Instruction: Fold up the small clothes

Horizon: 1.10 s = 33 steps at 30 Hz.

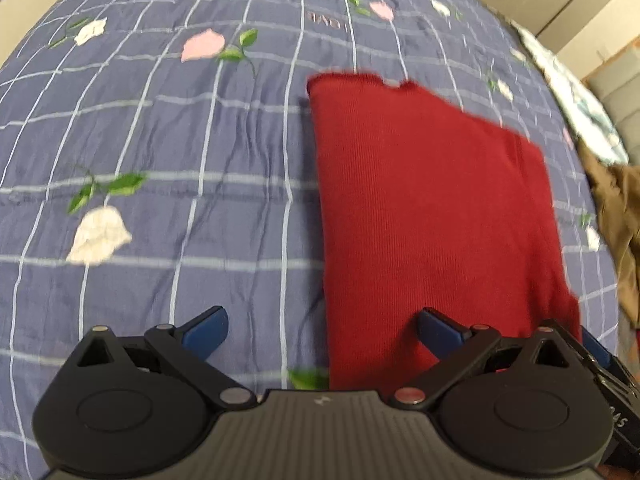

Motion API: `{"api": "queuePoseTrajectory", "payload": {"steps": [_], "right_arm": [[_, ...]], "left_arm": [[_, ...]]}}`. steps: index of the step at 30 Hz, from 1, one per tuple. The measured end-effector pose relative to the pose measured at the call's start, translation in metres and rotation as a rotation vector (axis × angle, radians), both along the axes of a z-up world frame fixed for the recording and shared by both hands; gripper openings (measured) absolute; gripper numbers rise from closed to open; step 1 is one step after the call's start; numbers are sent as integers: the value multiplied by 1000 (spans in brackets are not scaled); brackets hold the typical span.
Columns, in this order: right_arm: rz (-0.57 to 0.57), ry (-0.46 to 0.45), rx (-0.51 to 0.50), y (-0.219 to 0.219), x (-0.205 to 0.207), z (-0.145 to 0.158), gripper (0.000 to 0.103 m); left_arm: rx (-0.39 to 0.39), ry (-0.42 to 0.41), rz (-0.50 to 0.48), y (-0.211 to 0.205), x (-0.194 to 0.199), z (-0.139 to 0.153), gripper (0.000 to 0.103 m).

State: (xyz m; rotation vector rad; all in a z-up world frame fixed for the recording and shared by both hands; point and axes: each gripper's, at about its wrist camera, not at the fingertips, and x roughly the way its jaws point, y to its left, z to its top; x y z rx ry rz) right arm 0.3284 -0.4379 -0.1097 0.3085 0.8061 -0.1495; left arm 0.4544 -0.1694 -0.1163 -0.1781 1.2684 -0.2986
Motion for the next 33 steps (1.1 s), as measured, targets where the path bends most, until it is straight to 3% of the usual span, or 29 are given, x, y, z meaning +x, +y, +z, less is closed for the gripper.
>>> {"api": "queuePoseTrajectory", "payload": {"steps": [5,10,12,17,21,25,33], "right_arm": [[51,3,134,-16,45,-2,102],[23,56,244,-27,79,-19,98],[22,59,267,-27,81,-21,95],[-2,55,300,-28,72,-22,68],[-21,51,298,-27,72,-17,49],[-17,30,251,-15,70,-3,34],[29,-48,202,21,67,35,32]], "left_arm": [[-79,-22,54,4,35,-4,102],[-153,29,69,5,64,-15,98],[-181,38,56,4,67,-16,86],[-253,75,53,3,67,-19,54],[-210,63,42,-7,67,-11,36],[-169,17,13,-16,63,7,27],[-146,-98,-13,10,60,58,25]]}}
